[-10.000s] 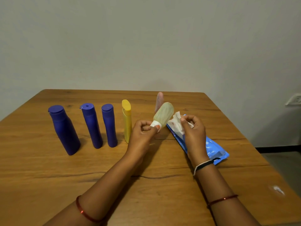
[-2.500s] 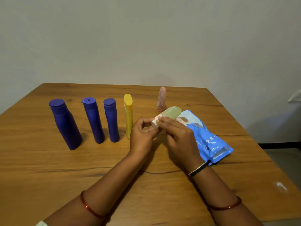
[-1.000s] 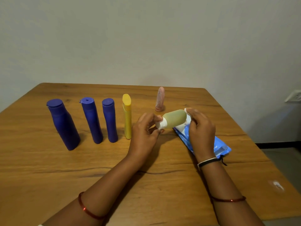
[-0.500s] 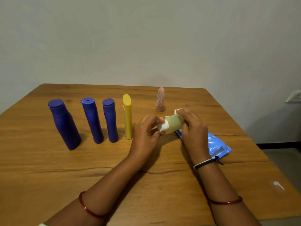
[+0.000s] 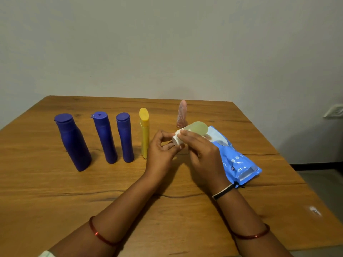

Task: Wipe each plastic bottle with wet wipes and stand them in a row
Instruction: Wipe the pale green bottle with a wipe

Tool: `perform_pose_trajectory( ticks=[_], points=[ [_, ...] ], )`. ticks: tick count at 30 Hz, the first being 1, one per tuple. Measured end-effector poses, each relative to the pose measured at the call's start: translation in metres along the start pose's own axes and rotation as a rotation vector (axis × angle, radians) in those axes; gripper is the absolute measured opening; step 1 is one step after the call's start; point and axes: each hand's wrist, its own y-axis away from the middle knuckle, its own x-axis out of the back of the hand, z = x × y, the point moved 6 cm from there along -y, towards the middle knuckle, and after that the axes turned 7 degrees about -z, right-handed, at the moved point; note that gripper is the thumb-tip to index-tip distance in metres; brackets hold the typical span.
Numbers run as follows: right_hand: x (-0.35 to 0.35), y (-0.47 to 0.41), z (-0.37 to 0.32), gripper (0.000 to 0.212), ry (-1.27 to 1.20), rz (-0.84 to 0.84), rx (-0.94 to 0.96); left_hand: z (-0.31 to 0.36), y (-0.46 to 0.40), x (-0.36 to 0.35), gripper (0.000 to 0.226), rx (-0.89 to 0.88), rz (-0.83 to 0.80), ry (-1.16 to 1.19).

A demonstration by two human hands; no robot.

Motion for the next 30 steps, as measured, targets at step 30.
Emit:
perform_pose_trajectory(
  ticks=[30],
  points=[
    [0.022,-0.004,0.027,0.035,-0.501,0.236,-0.349,0.023,0.006,-0.002,0.047,-0.207,0.050,-0.126]
  ],
)
